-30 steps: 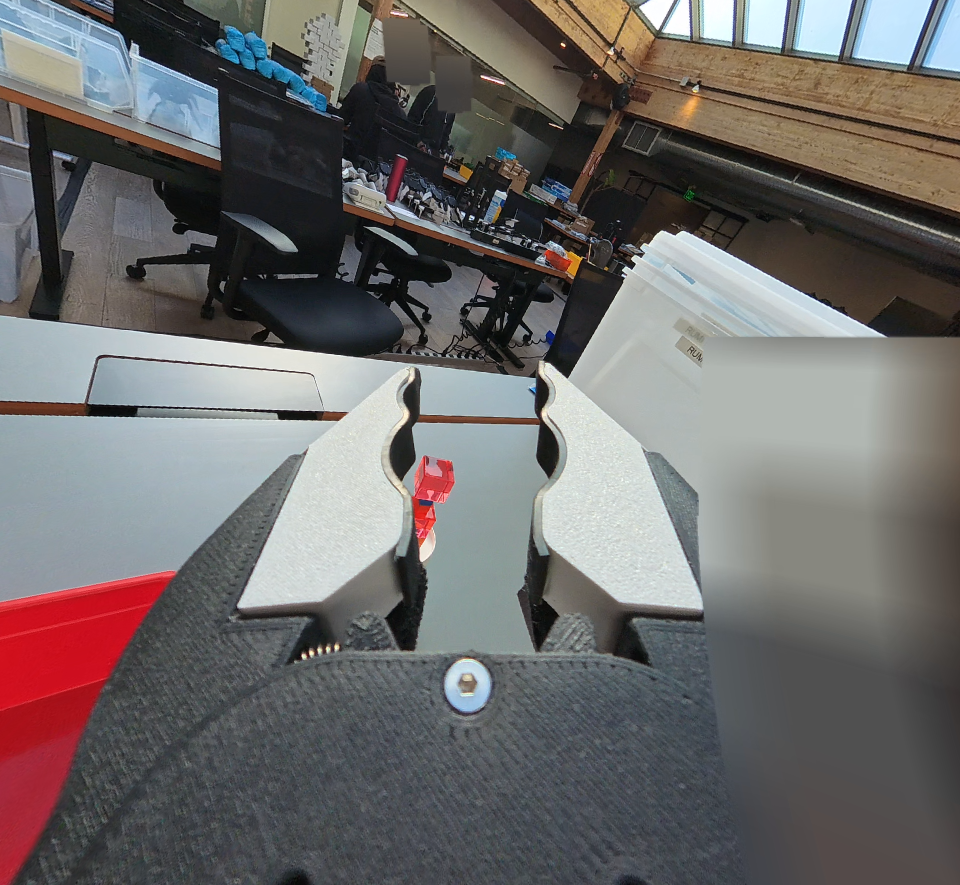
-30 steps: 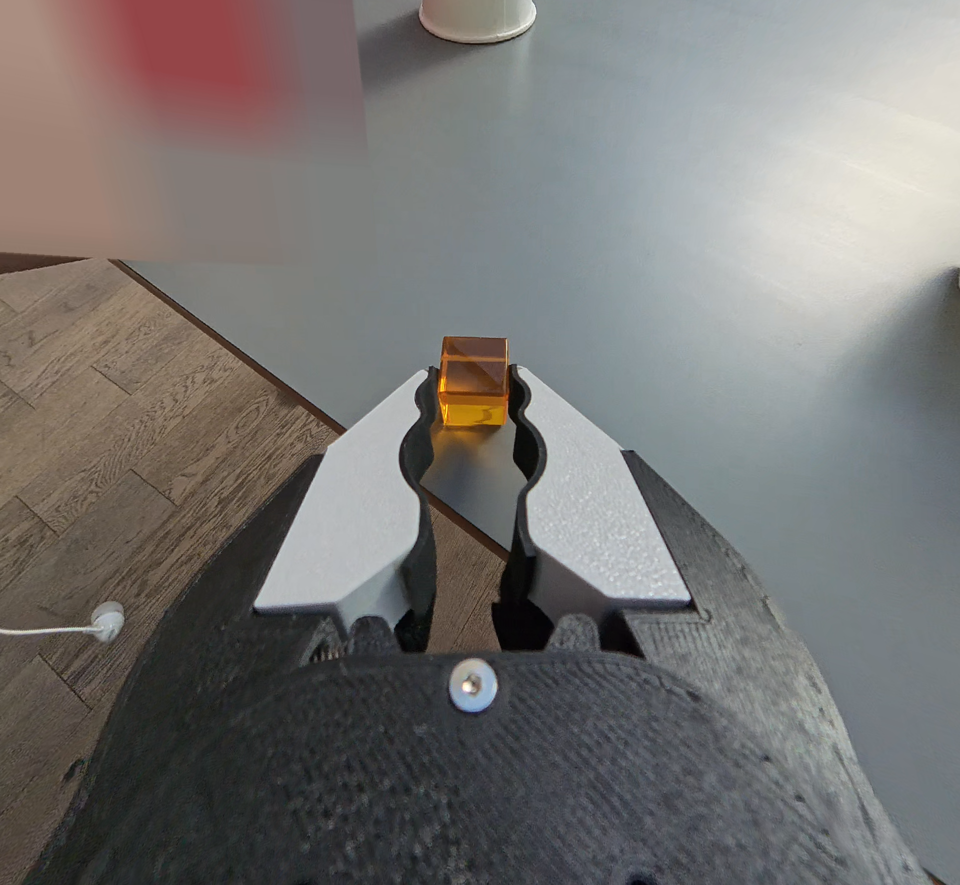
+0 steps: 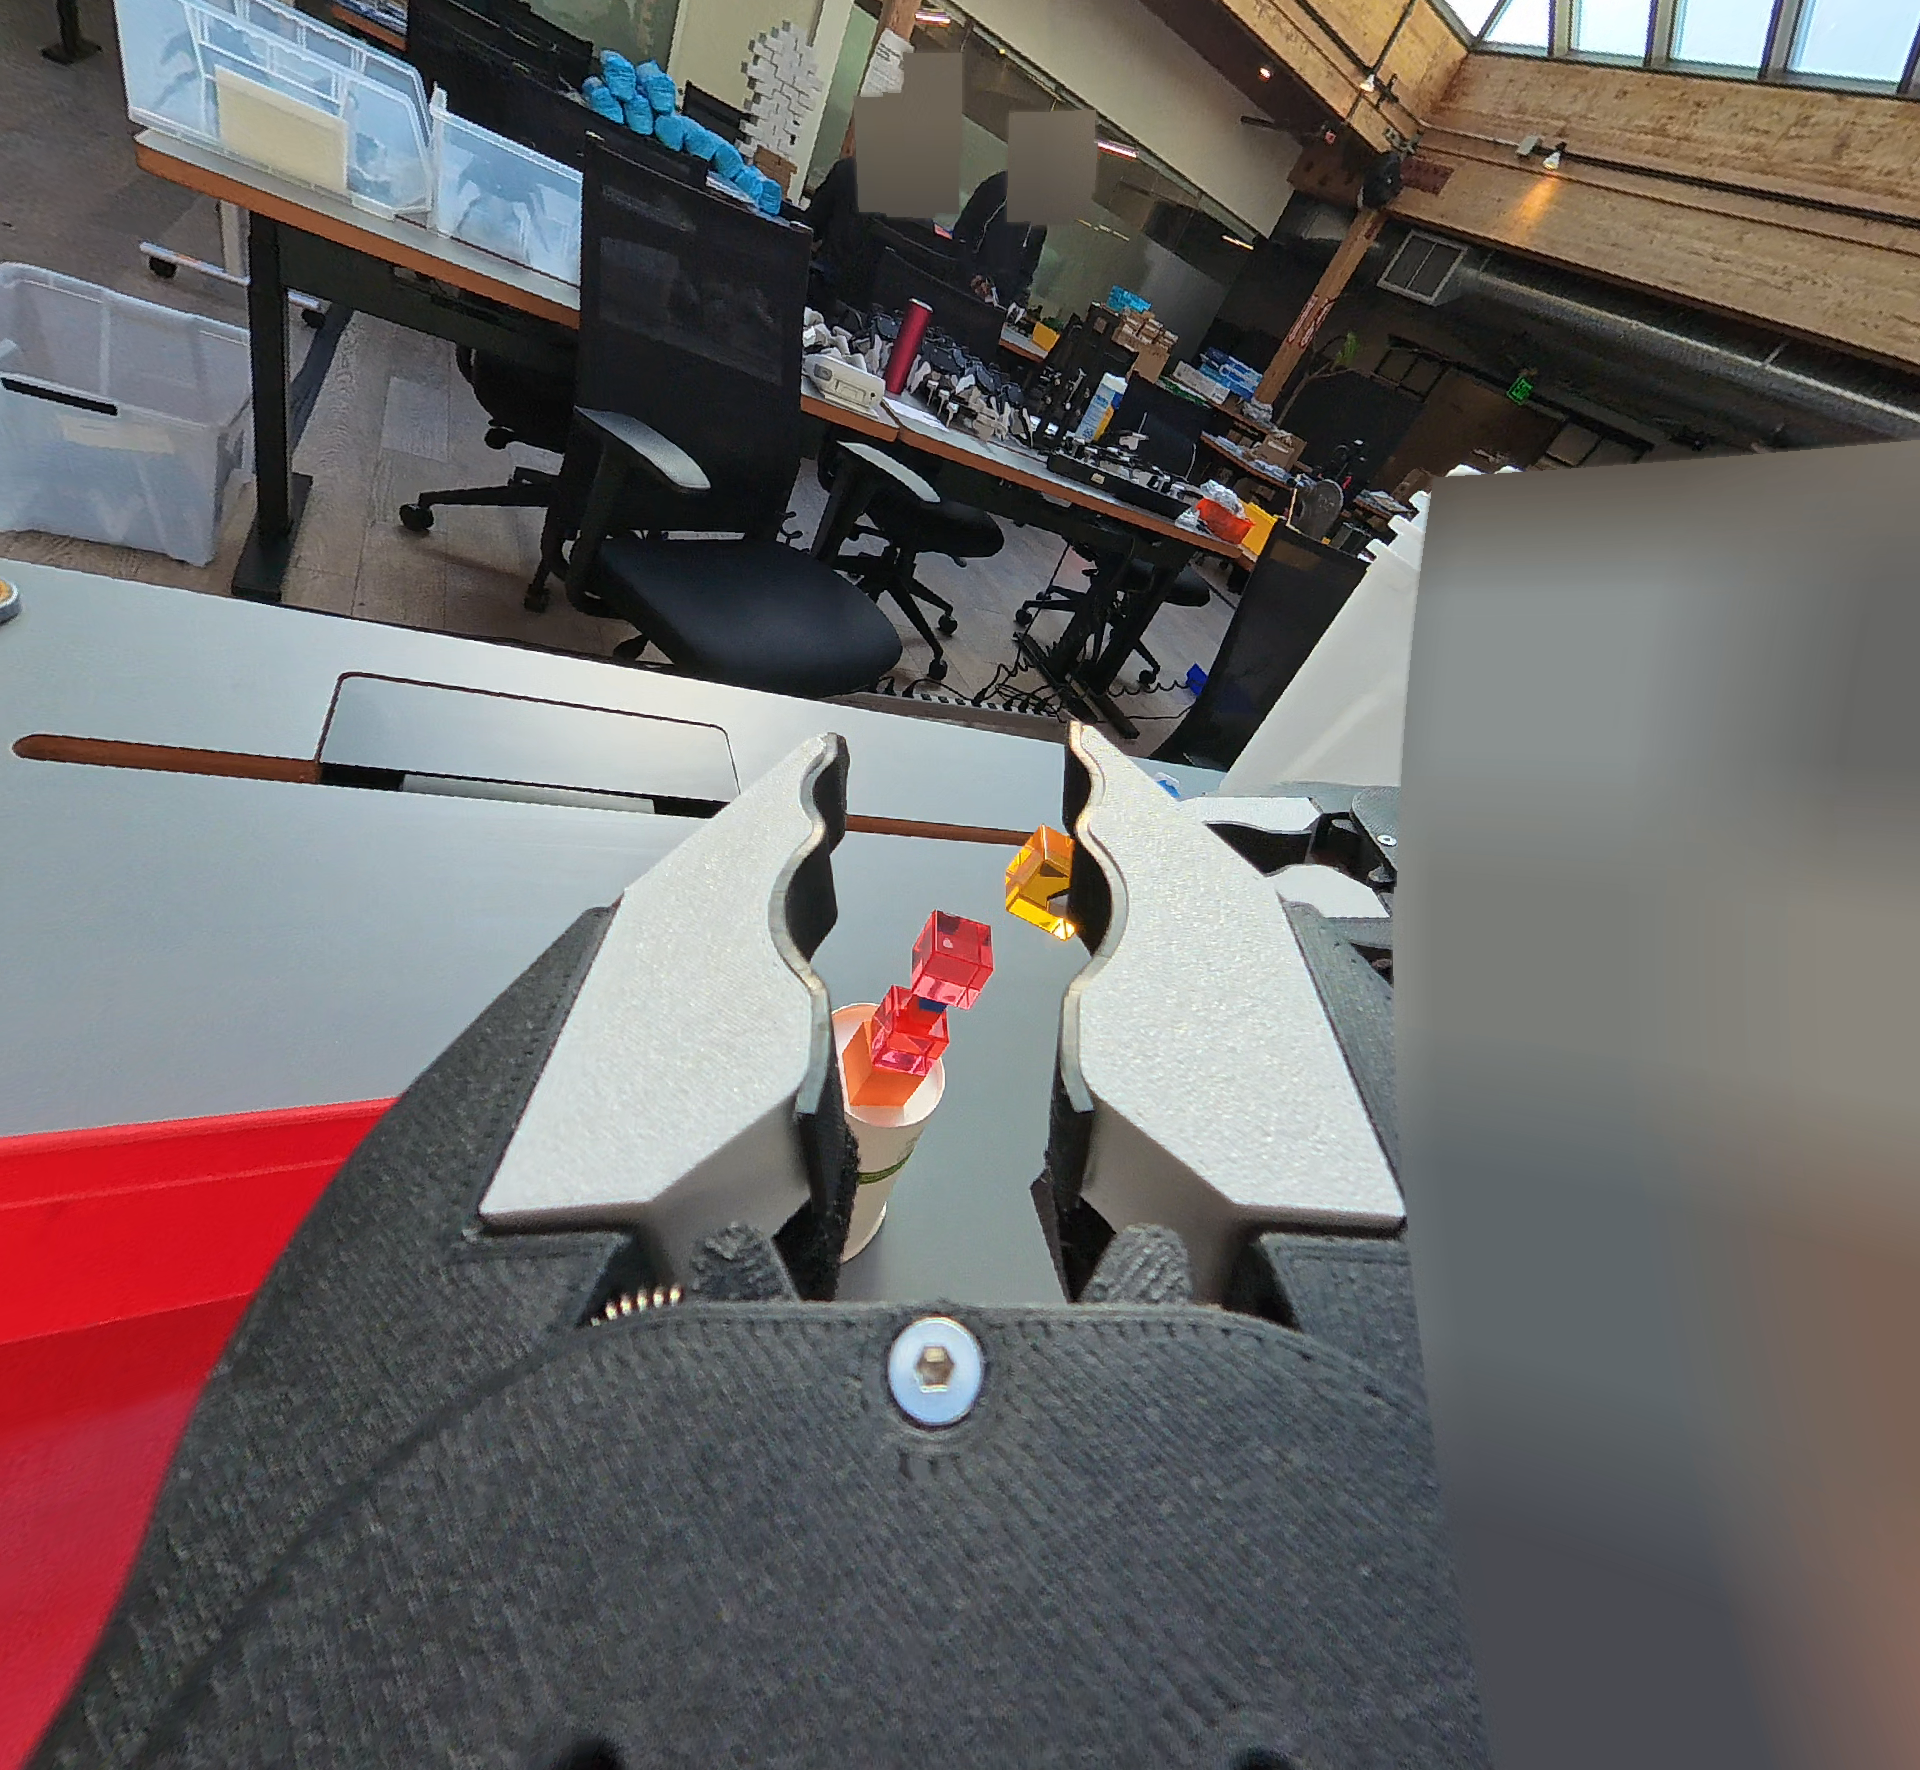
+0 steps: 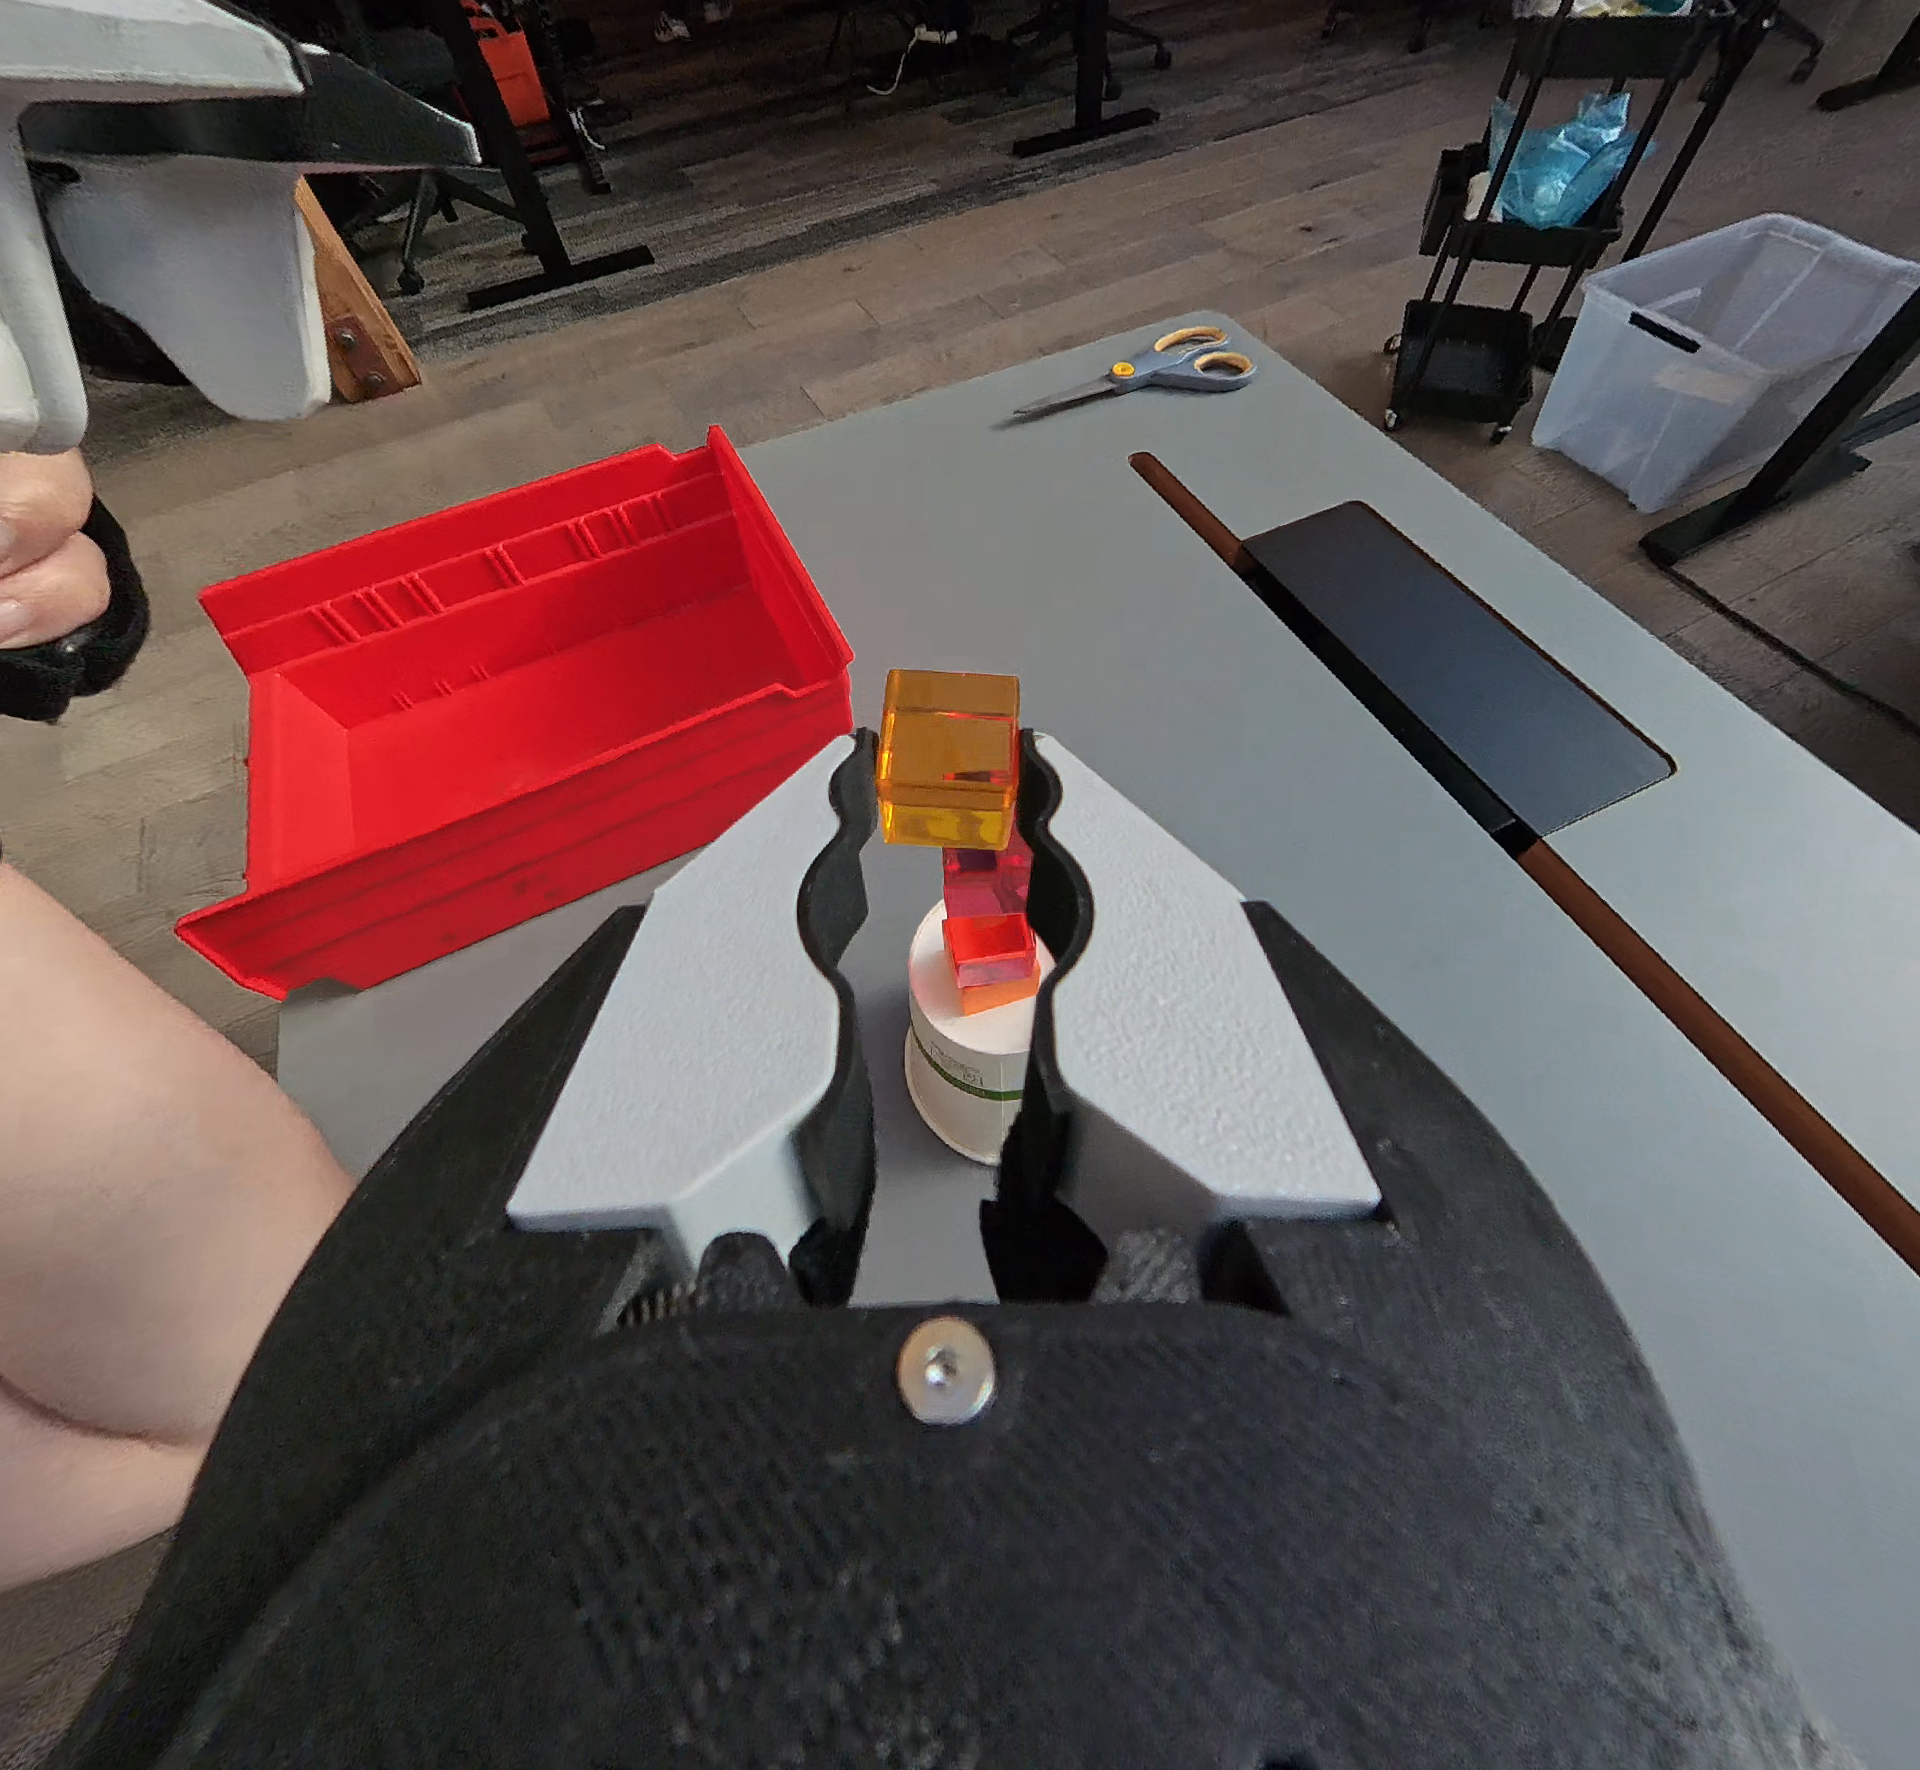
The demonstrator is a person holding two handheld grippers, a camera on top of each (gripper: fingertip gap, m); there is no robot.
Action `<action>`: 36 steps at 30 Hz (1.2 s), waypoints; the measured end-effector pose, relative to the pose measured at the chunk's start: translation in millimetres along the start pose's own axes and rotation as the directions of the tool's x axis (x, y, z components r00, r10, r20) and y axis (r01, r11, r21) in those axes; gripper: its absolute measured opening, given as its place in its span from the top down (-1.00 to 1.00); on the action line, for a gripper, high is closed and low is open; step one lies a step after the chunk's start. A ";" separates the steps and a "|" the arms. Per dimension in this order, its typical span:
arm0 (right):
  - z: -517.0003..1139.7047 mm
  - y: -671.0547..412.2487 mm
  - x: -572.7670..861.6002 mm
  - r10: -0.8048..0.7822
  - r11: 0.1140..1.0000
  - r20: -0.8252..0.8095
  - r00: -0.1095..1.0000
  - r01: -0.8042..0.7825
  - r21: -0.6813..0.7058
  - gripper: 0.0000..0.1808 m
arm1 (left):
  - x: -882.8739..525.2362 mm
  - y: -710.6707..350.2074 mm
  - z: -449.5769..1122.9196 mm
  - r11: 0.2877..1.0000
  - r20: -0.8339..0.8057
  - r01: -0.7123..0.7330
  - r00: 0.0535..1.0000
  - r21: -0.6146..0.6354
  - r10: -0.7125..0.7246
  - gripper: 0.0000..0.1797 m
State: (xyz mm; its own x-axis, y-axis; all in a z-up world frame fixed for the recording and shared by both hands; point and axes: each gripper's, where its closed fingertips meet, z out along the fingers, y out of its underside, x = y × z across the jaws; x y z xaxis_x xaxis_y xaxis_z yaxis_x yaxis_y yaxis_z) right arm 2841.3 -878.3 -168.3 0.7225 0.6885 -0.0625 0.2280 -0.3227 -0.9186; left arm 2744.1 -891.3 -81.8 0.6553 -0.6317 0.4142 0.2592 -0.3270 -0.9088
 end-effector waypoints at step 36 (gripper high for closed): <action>25.7 20.0 6.6 -0.027 0.993 0.090 0.996 0.037 -0.113 0.72 | -9.0 4.7 10.6 0.999 0.012 0.023 1.000 -0.026 -0.023 0.56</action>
State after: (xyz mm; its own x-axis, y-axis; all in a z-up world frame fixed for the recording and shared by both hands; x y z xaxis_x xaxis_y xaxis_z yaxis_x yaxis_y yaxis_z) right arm 2833.8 -863.5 -197.1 0.6546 0.7525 -0.0725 0.3270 -0.3684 -0.8702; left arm 2746.9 -879.6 -90.3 0.6576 -0.6155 0.4344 0.2557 -0.3601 -0.8972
